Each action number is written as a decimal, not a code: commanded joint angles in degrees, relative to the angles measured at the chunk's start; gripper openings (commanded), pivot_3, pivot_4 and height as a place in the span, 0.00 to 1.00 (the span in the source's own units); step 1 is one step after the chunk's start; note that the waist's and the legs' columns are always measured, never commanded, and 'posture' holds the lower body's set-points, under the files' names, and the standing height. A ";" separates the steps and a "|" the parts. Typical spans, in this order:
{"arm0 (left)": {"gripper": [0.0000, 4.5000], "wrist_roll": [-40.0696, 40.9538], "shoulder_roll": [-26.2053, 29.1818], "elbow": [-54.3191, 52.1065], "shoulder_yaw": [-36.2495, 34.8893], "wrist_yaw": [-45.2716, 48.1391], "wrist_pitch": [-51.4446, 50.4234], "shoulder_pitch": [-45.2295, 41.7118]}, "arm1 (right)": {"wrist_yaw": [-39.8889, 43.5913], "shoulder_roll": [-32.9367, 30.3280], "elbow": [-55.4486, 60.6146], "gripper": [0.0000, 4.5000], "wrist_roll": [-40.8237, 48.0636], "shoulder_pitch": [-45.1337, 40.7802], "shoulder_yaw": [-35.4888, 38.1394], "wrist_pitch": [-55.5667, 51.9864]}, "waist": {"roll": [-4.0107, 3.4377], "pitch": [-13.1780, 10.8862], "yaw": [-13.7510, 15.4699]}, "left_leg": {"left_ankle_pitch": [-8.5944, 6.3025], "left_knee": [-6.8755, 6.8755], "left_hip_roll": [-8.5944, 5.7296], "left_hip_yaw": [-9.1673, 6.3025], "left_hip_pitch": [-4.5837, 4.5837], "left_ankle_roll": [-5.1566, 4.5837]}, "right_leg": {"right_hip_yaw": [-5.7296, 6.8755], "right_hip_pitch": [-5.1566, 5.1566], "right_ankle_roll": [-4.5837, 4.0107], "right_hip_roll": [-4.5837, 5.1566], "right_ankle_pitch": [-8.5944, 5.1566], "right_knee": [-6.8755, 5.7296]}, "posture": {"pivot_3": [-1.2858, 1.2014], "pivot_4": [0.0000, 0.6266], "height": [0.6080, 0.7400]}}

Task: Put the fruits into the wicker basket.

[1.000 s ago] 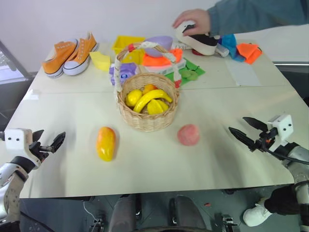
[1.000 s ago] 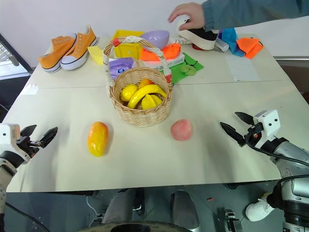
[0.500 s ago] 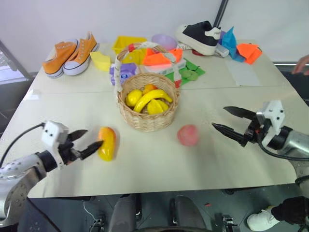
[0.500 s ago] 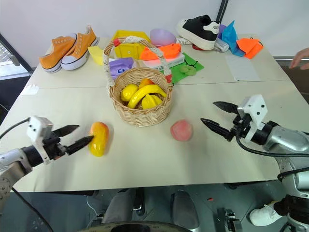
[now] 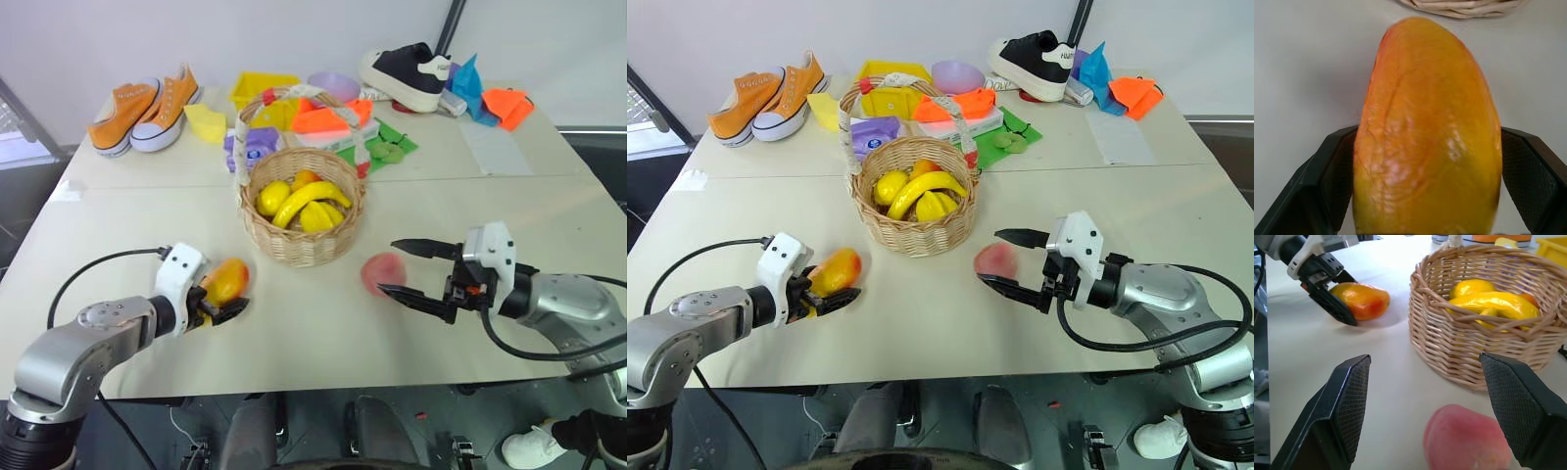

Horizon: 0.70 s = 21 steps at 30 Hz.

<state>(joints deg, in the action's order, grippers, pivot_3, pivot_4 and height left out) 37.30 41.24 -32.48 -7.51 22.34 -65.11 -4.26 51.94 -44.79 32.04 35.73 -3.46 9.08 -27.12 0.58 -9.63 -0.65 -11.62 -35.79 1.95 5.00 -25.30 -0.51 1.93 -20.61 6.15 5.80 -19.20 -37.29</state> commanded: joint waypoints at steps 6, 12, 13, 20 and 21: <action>0.54 -2.06 -0.63 -0.45 -2.12 0.04 3.23 0.02 | 1.08 0.38 1.57 0.83 0.24 0.98 0.75 2.45 | 0.01 -0.01 0.02 | -0.02 -0.14 0.00 -0.03 0.00 -0.01 | 0.00 0.07 -0.14 0.00 -0.07 -0.02 | 0.52 0.24 0.95; 0.54 1.09 2.58 -0.79 -13.08 9.60 14.14 1.97 | 1.60 -0.02 1.22 0.83 -0.25 1.31 1.14 3.34 | 0.02 -0.02 -0.05 | -0.04 -0.10 0.01 -0.04 -0.01 0.03 | 0.01 0.01 -0.18 0.03 -0.09 -0.02 | 0.52 0.24 0.95; 0.54 3.75 2.29 -0.93 -15.34 10.81 14.46 0.71 | 1.68 -0.04 1.09 0.83 -0.28 1.12 1.13 3.36 | 0.02 -0.02 -0.06 | -0.05 -0.10 0.02 -0.05 -0.01 0.05 | 0.01 0.01 -0.19 0.03 -0.10 -0.01 | 0.52 0.24 0.95; 0.54 4.24 2.79 -0.13 -3.95 6.75 10.43 -17.56 | 1.41 0.28 -0.39 0.83 -0.68 -2.09 0.35 3.41 | 0.05 -0.01 0.72 | -0.06 -0.27 -0.08 -0.08 -0.01 -0.04 | 0.06 0.19 -0.17 0.07 -0.08 0.05 | 0.52 0.24 0.95; 0.54 0.06 2.60 1.53 1.98 6.26 11.35 -21.56 | 1.16 0.47 -0.72 0.83 -0.91 -2.78 0.02 3.45 | 0.05 -0.01 0.88 | -0.05 -0.27 -0.09 -0.07 -0.01 -0.05 | 0.06 0.21 -0.16 0.07 -0.08 0.05 | 0.52 0.24 0.95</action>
<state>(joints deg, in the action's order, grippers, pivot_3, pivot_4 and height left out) 42.14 43.62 -31.94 -11.75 29.81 -54.13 -23.23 53.24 -44.59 31.12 34.83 -5.10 8.95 -24.58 0.63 -9.64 0.24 -11.67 -36.07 1.84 4.95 -25.30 -0.58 1.98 -20.40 6.02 5.85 -19.26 -37.24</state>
